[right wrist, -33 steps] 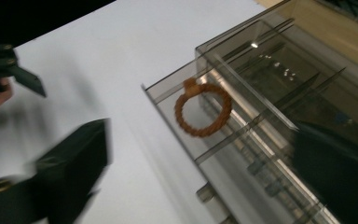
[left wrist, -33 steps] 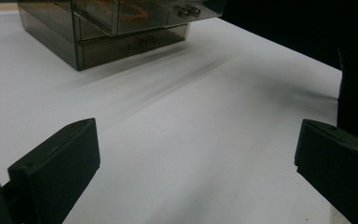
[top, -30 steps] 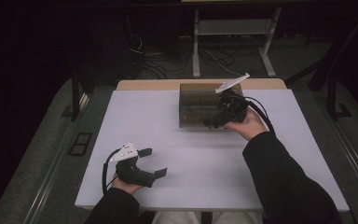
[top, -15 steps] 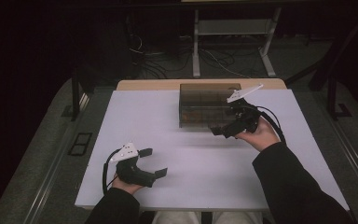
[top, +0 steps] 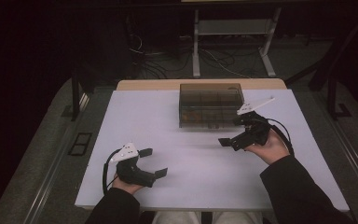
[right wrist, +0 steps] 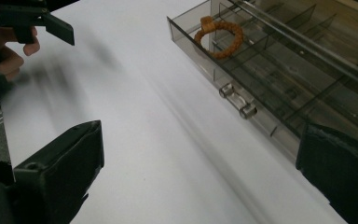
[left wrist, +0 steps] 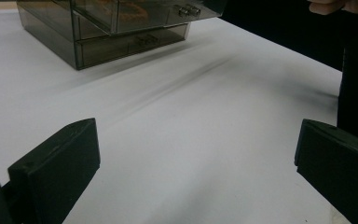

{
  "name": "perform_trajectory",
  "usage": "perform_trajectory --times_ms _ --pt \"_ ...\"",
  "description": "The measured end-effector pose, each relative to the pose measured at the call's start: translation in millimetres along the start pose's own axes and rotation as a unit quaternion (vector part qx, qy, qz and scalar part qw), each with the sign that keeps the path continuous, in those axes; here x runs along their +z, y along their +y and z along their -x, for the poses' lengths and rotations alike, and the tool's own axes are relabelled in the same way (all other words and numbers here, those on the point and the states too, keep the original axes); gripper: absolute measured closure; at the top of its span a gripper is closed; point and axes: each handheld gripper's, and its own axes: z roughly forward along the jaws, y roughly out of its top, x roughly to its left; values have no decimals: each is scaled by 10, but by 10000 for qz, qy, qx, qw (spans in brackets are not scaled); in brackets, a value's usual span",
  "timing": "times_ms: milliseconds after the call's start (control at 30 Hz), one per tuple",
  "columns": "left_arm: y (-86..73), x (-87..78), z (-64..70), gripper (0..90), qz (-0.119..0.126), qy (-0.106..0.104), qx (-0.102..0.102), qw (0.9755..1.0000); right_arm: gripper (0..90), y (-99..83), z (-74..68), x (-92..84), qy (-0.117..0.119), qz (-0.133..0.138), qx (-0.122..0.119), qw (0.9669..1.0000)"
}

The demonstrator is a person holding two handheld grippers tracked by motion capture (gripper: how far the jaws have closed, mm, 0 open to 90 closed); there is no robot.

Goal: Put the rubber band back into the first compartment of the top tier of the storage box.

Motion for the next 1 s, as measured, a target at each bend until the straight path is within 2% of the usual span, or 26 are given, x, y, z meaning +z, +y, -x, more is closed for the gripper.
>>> perform_trajectory --times_ms 633,1000 --pt "-2 2 5 0 -4 13 -10 10000 1 -486 -27 -168 -24 158 323 9994" --pt "-4 2 11 0 0 23 -16 10000 1 -755 -65 -202 -61 236 418 9988"
